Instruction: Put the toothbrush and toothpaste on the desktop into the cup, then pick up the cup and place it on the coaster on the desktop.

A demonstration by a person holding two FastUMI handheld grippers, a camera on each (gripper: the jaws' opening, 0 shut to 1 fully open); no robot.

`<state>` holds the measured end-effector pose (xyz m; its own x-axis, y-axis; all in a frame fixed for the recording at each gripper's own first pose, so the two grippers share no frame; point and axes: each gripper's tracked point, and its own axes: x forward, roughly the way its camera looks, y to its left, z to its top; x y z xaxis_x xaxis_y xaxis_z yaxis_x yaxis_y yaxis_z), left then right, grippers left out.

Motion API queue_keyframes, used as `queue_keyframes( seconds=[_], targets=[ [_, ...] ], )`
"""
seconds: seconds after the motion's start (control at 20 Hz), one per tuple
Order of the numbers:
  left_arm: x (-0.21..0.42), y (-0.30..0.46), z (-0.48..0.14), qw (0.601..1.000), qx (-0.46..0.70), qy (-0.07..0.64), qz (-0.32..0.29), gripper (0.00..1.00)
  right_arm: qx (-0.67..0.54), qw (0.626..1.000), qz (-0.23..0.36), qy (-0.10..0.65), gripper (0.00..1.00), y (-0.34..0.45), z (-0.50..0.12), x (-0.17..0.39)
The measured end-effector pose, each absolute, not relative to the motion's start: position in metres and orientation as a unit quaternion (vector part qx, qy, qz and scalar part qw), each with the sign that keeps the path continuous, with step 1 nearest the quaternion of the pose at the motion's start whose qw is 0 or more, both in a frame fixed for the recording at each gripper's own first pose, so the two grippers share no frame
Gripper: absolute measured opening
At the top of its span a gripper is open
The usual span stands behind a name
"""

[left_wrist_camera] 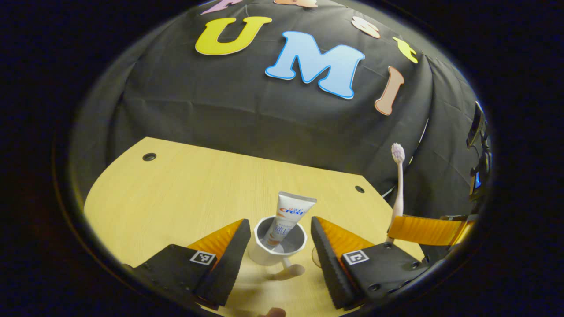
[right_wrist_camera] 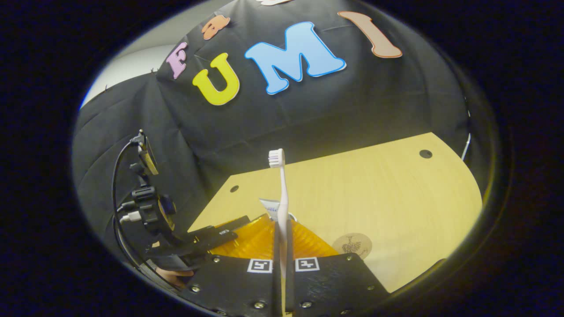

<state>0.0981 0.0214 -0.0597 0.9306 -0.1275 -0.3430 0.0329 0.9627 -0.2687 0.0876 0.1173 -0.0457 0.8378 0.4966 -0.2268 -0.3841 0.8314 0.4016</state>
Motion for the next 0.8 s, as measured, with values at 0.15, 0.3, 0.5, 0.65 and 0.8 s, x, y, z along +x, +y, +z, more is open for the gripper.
queue_keyframes(
  seconds=[0.15, 0.3, 0.5, 0.65, 0.8],
  targets=[
    [0.080, 0.024, -0.061, 0.972, -0.129, 0.192, -0.037, 0.94, 0.161, 0.945, 0.251, 0.133, 0.04, 0.131, -0.036, 0.101],
    [0.062, 0.024, -0.069, 0.967, -0.136, 0.209, -0.043, 0.94, 0.147, 0.946, 0.273, 0.099, 0.04, 0.148, -0.025, 0.113],
    [0.041, 0.021, -0.090, 0.957, -0.147, 0.246, -0.047, 0.94, 0.122, 0.952, 0.272, 0.070, 0.04, 0.163, -0.023, 0.134],
    [0.032, 0.023, -0.101, 0.954, -0.137, 0.264, -0.044, 0.94, 0.094, 0.958, 0.264, 0.057, 0.04, 0.172, -0.025, 0.150],
    [0.025, 0.022, -0.105, 0.948, -0.154, 0.274, -0.044, 0.94, 0.079, 0.960, 0.264, 0.042, 0.04, 0.184, -0.027, 0.160]
  ],
)
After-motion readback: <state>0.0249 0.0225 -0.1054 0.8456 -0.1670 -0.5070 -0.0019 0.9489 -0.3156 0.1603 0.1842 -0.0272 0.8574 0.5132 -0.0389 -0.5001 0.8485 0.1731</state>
